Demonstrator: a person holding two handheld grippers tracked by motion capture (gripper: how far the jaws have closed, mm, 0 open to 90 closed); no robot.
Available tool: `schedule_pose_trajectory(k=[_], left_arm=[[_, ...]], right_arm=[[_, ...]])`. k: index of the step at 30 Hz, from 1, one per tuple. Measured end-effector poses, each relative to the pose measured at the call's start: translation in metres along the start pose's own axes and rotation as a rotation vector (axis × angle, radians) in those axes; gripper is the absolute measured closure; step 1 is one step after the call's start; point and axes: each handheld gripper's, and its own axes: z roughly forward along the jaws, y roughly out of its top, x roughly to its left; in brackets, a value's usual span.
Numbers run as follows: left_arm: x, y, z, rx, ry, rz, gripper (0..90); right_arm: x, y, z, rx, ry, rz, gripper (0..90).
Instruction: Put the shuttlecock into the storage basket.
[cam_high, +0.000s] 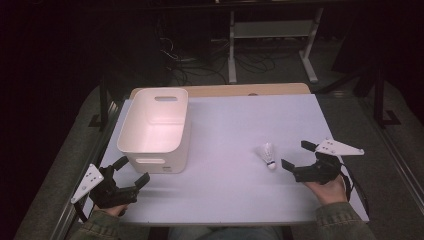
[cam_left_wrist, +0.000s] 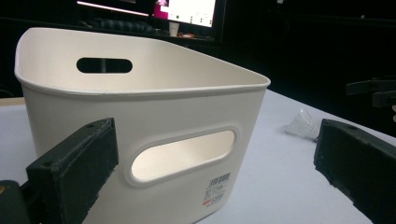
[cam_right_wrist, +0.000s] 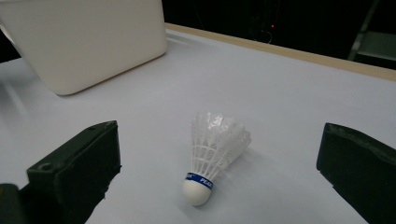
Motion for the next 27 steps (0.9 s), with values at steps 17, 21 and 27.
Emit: schedule_pose_trajectory(k=[17, 21, 27], left_arm=[[-0.001, 0.0, 0.001, -0.008, -0.003, -0.008, 0.0], [-0.001, 0.0, 0.001, -0.007, -0.004, -0.003, 0.0], [-0.001, 0.0, 0.001, -0.006, -0.003, -0.004, 0.0]], right_arm=[[-0.003, 0.006, 0.019, 0.098, 0.031, 0.024, 0.0], [-0.003, 0.01, 0.021, 0.113, 0.043, 0.027, 0.0], [-0.005, 0.014, 0.026, 0.148, 0.05, 0.027, 0.0]])
